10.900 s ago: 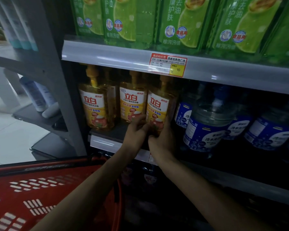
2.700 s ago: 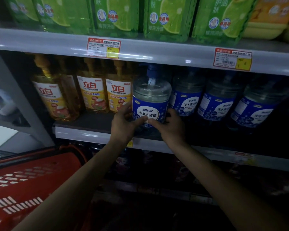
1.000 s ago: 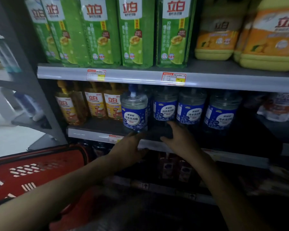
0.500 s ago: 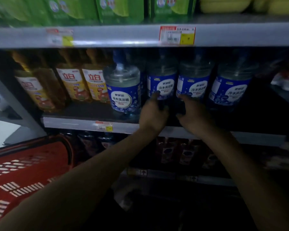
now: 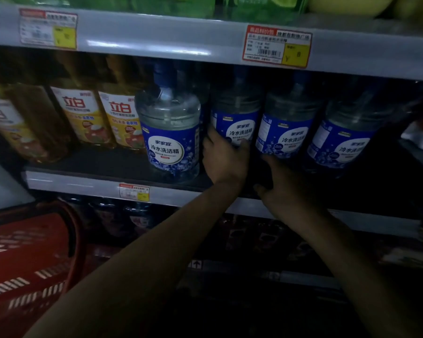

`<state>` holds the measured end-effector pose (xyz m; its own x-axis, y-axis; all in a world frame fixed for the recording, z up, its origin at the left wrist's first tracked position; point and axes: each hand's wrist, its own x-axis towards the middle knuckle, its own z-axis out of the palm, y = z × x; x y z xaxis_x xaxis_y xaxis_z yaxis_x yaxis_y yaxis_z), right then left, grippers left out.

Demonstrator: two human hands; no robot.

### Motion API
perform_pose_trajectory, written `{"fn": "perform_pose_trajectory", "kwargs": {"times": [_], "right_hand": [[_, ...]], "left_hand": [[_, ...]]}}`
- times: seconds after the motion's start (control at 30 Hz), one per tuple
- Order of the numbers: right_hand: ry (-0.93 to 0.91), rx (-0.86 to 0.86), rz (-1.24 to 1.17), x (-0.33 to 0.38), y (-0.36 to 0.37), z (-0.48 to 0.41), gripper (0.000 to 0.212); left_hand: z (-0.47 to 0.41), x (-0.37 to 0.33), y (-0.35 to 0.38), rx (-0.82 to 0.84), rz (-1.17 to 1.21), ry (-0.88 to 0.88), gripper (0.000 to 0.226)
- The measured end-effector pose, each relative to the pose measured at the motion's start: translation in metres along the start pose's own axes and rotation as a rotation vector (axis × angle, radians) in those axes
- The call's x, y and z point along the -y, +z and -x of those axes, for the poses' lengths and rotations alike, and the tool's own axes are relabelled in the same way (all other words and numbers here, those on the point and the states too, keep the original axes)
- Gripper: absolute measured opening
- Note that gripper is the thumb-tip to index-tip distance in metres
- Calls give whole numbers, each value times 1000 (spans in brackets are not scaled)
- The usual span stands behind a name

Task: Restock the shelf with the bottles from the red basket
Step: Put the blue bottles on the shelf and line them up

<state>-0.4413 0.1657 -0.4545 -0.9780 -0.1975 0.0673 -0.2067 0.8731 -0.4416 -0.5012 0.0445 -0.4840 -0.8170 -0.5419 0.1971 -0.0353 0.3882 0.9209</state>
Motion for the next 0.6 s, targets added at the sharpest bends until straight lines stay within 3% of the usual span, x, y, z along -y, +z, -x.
{"fn": "perform_pose_trajectory", "kwargs": {"times": [0.23,0.6], "right_hand": [[36,-3,-7,-2,0,-1,70],[26,-19,1,-4,3,2,68]], "left_hand": [[-5,9,2,-30,102,-9,98],[-9,-1,2,1,-10,-68,99]]}}
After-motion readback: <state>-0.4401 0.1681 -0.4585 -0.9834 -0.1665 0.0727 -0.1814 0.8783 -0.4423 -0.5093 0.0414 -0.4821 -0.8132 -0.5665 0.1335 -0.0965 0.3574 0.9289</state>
